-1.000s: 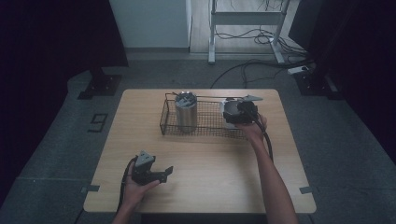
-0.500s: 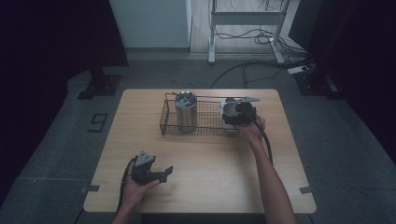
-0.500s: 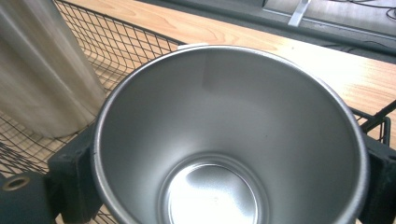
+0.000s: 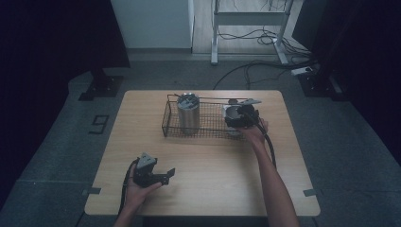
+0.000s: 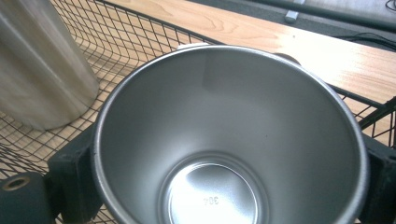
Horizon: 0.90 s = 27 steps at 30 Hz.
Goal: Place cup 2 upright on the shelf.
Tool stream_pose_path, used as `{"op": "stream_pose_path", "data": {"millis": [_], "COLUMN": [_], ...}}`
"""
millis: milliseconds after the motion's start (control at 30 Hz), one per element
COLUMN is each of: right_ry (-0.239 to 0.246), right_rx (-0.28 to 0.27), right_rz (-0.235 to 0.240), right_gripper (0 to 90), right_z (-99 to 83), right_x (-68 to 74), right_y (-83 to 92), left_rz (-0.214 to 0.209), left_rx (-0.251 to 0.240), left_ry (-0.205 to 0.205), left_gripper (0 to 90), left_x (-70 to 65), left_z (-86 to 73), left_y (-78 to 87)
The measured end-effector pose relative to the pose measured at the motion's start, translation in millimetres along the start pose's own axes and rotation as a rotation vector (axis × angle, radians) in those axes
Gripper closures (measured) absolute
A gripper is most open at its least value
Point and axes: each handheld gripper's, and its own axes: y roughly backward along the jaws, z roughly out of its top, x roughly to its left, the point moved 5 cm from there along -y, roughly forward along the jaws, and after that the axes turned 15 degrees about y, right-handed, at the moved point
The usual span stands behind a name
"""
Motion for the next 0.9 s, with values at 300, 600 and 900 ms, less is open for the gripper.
{"op": "stream_pose_path", "data": {"millis": [300, 600, 900], "right_ry": [0.023, 0.010, 0.026], "right_rx": [0.046, 0.065, 0.109], "right_rz": [-0.007, 0.003, 0.006], "right_gripper": [6.4, 6.4, 6.0], "right_z": [-2.4, -3.4, -6.1], "right_x": [0.4, -0.4, 0.7], "right_y": [-2.6, -3.6, 0.2], "left_rz": [-0.004, -0.001, -0.002], "left_rx": [0.003, 0.003, 0.004], "left_ry": [-0.001, 0.000, -0.001], "left_gripper": [10.0, 10.0, 10.0], "left_x": [-1.2, -0.6, -0.9], "left_z": [-0.2, -0.1, -0.3], "left_y": [-0.3, -0.1, -0.6]}}
